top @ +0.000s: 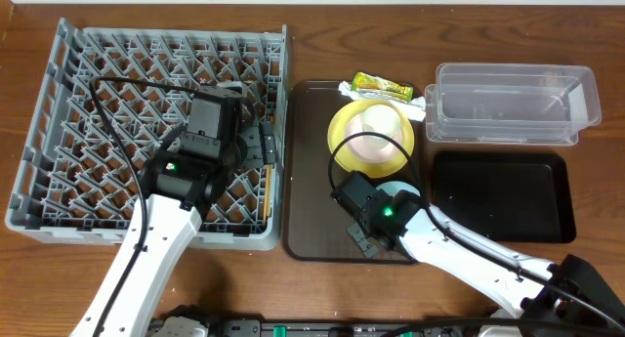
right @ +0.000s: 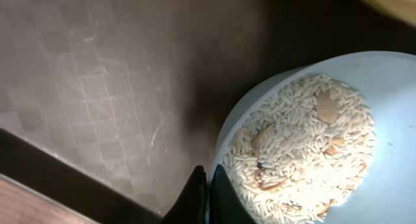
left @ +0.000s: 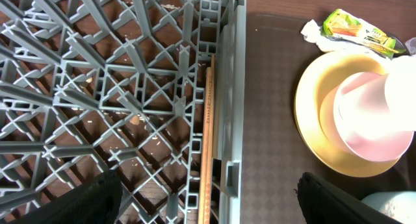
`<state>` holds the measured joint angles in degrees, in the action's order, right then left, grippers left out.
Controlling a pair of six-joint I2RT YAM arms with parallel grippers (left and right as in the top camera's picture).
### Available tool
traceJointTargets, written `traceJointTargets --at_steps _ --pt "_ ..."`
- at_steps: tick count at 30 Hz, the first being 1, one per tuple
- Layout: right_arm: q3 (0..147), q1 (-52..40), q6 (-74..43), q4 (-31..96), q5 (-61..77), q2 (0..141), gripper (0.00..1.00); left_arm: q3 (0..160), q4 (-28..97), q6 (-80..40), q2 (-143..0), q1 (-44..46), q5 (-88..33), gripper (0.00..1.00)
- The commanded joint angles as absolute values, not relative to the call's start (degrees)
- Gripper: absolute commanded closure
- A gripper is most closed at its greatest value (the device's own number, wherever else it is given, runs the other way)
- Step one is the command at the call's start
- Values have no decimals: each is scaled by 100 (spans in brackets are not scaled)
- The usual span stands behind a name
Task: Sort waste into correct bins and load items into the dishwasher
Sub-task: 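Carry the bowl over the black tray and tip out the rice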
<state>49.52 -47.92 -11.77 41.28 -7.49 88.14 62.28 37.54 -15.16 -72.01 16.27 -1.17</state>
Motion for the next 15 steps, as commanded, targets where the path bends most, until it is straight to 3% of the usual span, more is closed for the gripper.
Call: traceJointTargets --at_steps 1,10,15 --pt "5107 -4805 -1219 4093 -731 8785 99 6281 3771 -1505 -7234 1603 -86 11" --pt "6451 -4587 -1221 4814 -1020 8215 99 6281 3771 -1505 -7234 1603 -86 11" --pt "6672 -3454 -1328 5048 -239 7706 99 6281 3771 -1505 -7234 1603 -86 11"
